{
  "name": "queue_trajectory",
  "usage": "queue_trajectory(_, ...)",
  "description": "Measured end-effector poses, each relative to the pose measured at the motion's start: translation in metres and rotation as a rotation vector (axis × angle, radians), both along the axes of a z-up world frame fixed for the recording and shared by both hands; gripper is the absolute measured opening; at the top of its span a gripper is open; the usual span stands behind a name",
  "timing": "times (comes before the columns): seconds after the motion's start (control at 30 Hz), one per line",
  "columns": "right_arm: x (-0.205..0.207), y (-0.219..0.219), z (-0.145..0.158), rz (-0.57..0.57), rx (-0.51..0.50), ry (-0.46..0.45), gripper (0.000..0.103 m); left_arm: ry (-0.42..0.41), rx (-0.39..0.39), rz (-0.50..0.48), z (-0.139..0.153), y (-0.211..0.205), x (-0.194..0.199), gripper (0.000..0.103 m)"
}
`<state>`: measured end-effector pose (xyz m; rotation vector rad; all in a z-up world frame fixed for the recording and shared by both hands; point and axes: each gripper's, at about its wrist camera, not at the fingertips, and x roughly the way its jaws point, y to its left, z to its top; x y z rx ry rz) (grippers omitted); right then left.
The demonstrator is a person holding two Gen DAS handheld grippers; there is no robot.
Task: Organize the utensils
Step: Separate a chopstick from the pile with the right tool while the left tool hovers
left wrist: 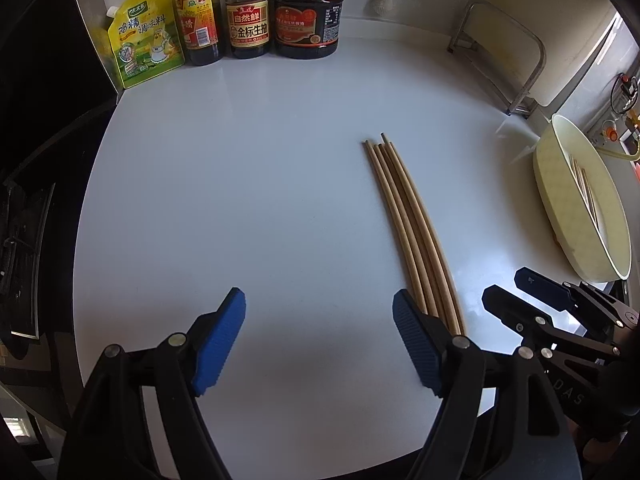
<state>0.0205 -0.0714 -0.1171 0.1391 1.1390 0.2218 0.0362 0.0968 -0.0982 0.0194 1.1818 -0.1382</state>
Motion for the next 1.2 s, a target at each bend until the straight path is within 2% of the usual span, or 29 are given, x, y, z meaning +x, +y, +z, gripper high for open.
queue_trajectory(0.3, -0.003, -0.010, -0.016, -0.030, 0.020, 0.028, 0.048, -0.008, -0.003, 0.015, -0.003, -0.002, 0.000, 0.075)
queue_trajectory(0.7, 0.009, -0.001, -0.042, -0.012, 0.001, 0.058, 0.048, 0.005, -0.006, 0.060, -0.020, 0.000, 0.000, 0.075)
queue_trajectory(1.07, 0.018, 0.012, -0.043, 0.043, -0.116, 0.004, 0.048, 0.003, -0.016, 0.084, -0.027, 0.000, -0.001, 0.075)
queue_trajectory(1.2, 0.018, 0.006, -0.044, 0.033, -0.118, -0.001, 0.048, -0.010, -0.029, 0.075, -0.027, -0.006, -0.001, 0.075)
